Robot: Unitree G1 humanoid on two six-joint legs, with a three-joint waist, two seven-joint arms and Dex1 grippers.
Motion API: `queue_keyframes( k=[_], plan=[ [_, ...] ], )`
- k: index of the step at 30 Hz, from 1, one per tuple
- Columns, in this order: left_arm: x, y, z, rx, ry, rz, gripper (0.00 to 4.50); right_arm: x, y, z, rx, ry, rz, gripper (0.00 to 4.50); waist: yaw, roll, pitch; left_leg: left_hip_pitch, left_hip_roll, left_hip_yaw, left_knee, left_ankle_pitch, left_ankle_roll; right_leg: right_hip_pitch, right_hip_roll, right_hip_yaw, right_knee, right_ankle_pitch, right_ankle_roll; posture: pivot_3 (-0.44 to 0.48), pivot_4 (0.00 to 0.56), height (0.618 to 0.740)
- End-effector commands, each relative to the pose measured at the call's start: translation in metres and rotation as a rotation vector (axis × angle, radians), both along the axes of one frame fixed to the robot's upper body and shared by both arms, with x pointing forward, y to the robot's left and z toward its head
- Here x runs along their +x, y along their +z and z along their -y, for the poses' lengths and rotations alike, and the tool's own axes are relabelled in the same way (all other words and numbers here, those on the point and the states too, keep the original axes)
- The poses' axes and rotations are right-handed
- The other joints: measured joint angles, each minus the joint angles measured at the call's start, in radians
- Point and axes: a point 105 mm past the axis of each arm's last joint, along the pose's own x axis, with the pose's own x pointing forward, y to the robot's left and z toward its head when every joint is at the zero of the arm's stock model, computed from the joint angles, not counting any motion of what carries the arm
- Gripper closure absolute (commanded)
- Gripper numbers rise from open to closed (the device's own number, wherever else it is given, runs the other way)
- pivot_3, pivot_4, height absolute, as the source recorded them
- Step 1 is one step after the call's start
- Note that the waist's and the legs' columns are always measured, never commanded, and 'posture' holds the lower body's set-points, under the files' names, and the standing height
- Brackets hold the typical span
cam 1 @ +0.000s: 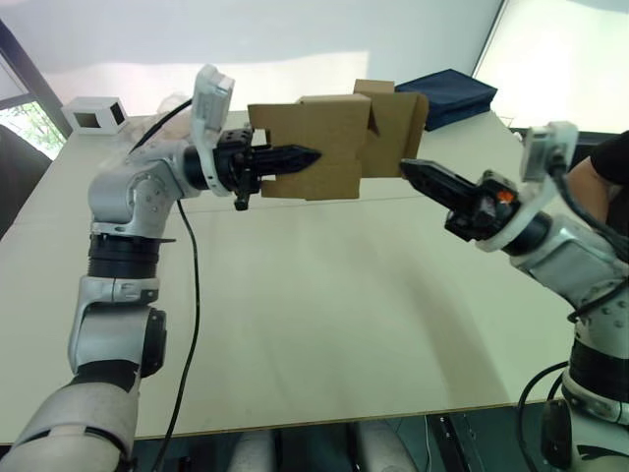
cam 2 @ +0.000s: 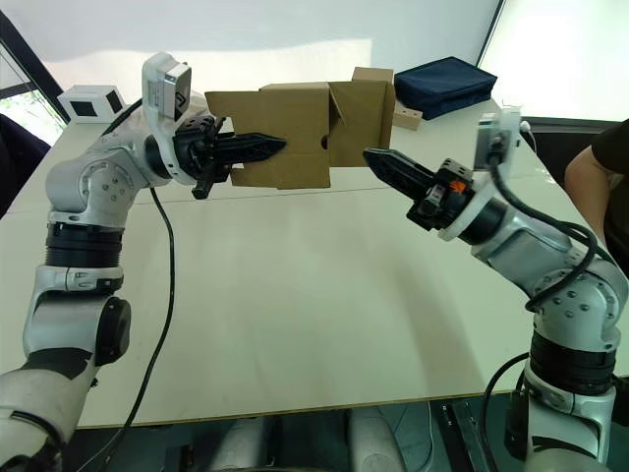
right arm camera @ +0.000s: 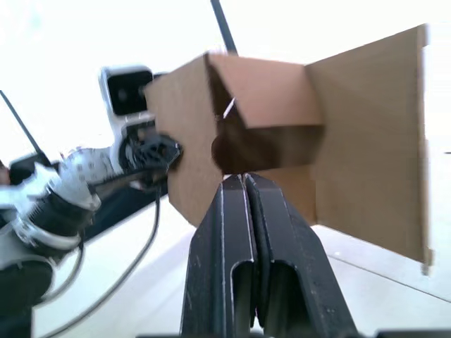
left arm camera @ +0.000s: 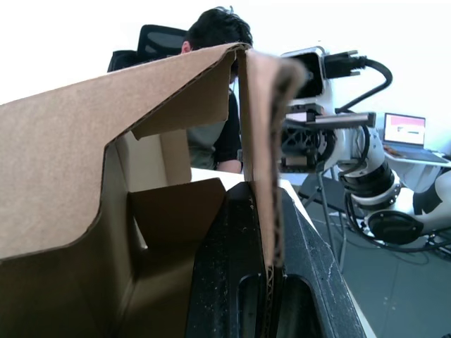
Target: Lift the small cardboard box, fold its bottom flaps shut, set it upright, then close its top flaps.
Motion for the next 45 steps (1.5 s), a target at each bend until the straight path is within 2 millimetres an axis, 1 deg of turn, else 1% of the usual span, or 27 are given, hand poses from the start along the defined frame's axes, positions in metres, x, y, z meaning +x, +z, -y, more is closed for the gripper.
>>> queue_keyframes(
  k=[1, 2, 3, 4, 6, 8, 9, 11, 16, 22, 28, 35, 40, 42, 45],
  plan=[
    [-0.010, 0.022, -0.006, -0.047, -0.025, 0.059, 4.50, 0.002, 0.014, 0.030, 0.073, -0.073, 0.033, 4.24, 0.000, 0.000, 0.000, 0.000, 0.000, 0.000, 0.000, 0.000, 0.000, 0.000, 0.000, 0.000, 0.000, 0.000, 0.000, 0.000, 0.150, 0.740],
    [-0.013, 0.023, -0.007, -0.047, -0.042, 0.051, 4.50, 0.005, 0.015, 0.038, 0.088, -0.098, 0.031, 3.98, -0.001, 0.000, 0.000, 0.000, 0.000, 0.000, 0.000, 0.000, 0.000, 0.000, 0.000, 0.000, 0.000, 0.000, 0.000, 0.000, 0.150, 0.740],
    [-0.015, 0.023, -0.008, -0.047, -0.053, 0.045, 4.50, 0.007, 0.015, 0.044, 0.098, -0.114, 0.029, 3.83, -0.001, 0.000, 0.000, 0.000, 0.000, 0.000, 0.000, 0.000, 0.000, 0.000, 0.000, 0.000, 0.000, 0.000, 0.000, 0.000, 0.150, 0.740],
    [-0.017, 0.022, -0.008, -0.040, -0.063, 0.039, 4.50, 0.011, 0.015, 0.052, 0.119, -0.133, 0.025, 3.40, -0.001, 0.000, 0.000, 0.000, 0.000, 0.000, 0.000, 0.000, 0.000, 0.000, 0.000, 0.000, 0.000, 0.000, 0.000, 0.000, 0.150, 0.740],
    [-0.019, 0.021, -0.009, -0.036, -0.074, 0.031, 4.50, 0.016, 0.015, 0.061, 0.164, -0.140, 0.007, 2.70, -0.002, 0.000, 0.000, 0.000, 0.000, 0.000, 0.000, 0.000, 0.000, 0.000, 0.000, 0.000, 0.000, 0.000, 0.000, 0.000, 0.150, 0.740],
    [-0.022, 0.023, -0.010, -0.039, -0.082, 0.027, 4.50, 0.022, 0.015, 0.066, 0.223, -0.133, -0.014, 1.88, -0.002, 0.000, 0.000, 0.000, 0.000, 0.000, 0.000, 0.000, 0.000, 0.000, 0.000, 0.000, 0.000, 0.000, 0.000, 0.000, 0.150, 0.740],
    [-0.023, 0.025, -0.009, -0.042, -0.086, 0.028, 4.50, 0.026, 0.015, 0.069, 0.277, -0.125, -0.023, 1.88, -0.003, 0.000, 0.000, 0.000, 0.000, 0.000, 0.000, 0.000, 0.000, 0.000, 0.000, 0.000, 0.000, 0.000, 0.000, 0.000, 0.150, 0.740],
    [-0.024, 0.026, -0.009, -0.045, -0.088, 0.029, 4.50, 0.031, 0.015, 0.069, 0.331, -0.113, -0.031, 1.88, -0.003, 0.000, 0.000, 0.000, 0.000, 0.000, 0.000, 0.000, 0.000, 0.000, 0.000, 0.000, 0.000, 0.000, 0.000, 0.000, 0.150, 0.740],
    [-0.027, 0.029, -0.008, -0.060, -0.097, 0.028, 4.50, 0.038, 0.012, 0.043, 0.376, -0.028, -0.040, 1.88, -0.004, 0.000, 0.000, 0.000, 0.000, 0.000, 0.000, 0.001, -0.002, 0.000, 0.001, 0.000, 0.000, 0.000, 0.000, 0.000, 0.150, 0.740],
    [-0.026, 0.029, -0.007, -0.063, -0.098, 0.019, 4.50, 0.042, 0.017, 0.028, 0.461, 0.037, -0.042, 1.88, -0.002, 0.000, 0.000, 0.000, 0.000, 0.000, 0.000, 0.001, -0.002, 0.000, 0.000, 0.000, 0.000, 0.000, 0.000, 0.000, 0.150, 0.740],
    [-0.023, 0.027, -0.008, -0.062, -0.084, 0.009, 4.50, 0.031, 0.019, 0.007, 0.494, 0.151, -0.069, 1.88, -0.004, 0.001, 0.000, 0.000, 0.000, 0.000, 0.000, 0.001, -0.002, 0.000, 0.000, 0.000, 0.000, 0.000, 0.000, 0.000, 0.150, 0.740],
    [-0.019, 0.025, -0.006, -0.063, -0.080, 0.008, 4.50, 0.024, 0.012, -0.011, 0.490, 0.178, -0.096, 1.88, -0.004, 0.001, 0.000, 0.000, 0.000, 0.000, 0.000, 0.001, -0.002, 0.000, 0.000, 0.000, 0.000, 0.000, 0.000, 0.000, 0.150, 0.740],
    [-0.018, 0.025, -0.004, -0.066, -0.081, 0.008, 4.50, 0.024, 0.010, -0.015, 0.499, 0.163, -0.101, 1.88, -0.004, 0.001, 0.000, 0.000, 0.000, 0.000, 0.000, 0.001, -0.002, 0.000, 0.000, 0.000, 0.000, 0.000, 0.000, 0.000, 0.150, 0.740],
    [-0.018, 0.025, -0.004, -0.067, -0.083, 0.009, 4.50, 0.023, 0.012, -0.013, 0.525, 0.156, -0.092, 1.88, -0.004, 0.001, 0.000, 0.000, 0.000, 0.000, 0.000, 0.001, -0.002, 0.000, 0.000, 0.000, 0.000, 0.000, 0.000, 0.000, 0.150, 0.740],
    [-0.016, 0.025, -0.005, -0.067, -0.075, 0.010, 4.50, 0.014, 0.013, -0.011, 0.518, 0.188, -0.072, 1.88, -0.003, 0.001, 0.000, 0.000, 0.000, 0.000, 0.000, 0.001, -0.002, 0.000, 0.000, 0.000, 0.000, 0.000, 0.000, 0.000, 0.150, 0.740]
  ],
)
